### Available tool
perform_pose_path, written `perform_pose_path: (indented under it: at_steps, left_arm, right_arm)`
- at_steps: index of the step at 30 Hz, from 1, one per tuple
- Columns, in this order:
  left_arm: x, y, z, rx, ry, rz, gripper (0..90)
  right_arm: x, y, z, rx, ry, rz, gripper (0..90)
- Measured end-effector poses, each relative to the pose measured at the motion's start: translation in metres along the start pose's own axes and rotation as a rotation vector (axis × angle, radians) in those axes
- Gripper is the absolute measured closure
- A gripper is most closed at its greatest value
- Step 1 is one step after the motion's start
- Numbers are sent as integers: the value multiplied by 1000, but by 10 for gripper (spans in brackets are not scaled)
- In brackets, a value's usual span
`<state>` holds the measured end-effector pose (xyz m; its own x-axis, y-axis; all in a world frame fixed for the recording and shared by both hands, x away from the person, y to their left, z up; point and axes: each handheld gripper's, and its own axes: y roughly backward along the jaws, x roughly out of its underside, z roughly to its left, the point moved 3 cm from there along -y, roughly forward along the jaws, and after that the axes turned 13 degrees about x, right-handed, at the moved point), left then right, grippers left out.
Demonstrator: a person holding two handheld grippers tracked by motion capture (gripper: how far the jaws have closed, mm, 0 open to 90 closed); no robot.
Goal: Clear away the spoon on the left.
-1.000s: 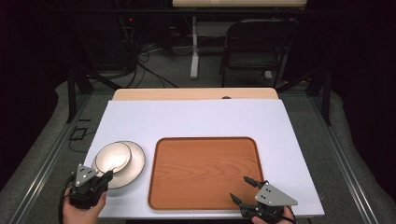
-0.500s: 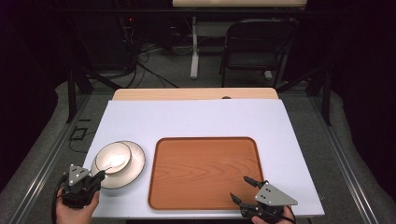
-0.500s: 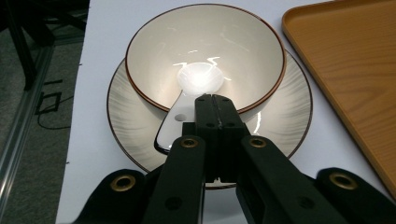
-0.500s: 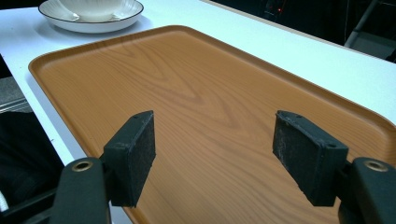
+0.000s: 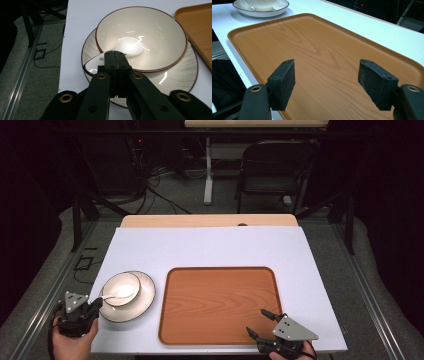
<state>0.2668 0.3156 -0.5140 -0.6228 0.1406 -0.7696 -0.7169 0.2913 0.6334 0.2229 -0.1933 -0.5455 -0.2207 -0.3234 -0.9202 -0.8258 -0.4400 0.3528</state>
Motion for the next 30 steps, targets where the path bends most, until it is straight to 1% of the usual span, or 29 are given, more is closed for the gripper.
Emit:
perform_pose_path:
  at_steps: [4,9,13,22,30]
  left_arm:
    - [-3,-3,7,-12,16,-3,900]
    - [-6,-2,7,-20,9,-6,900]
    - [-7,-3,11,-29,15,-5,900]
    - [-8,-13,24,-41,50,-4,900]
    - [-10,-16,29,-33,87,-23,889]
  right_arm:
    - [0,0,0,0,-1,1,297]
    - [0,0,0,-1,-5,0,297]
    - [0,0,0,-2,2,0,298]
    - [0,0,0,-1,2,0,298]
    - [0,0,0,-1,-1,0,298]
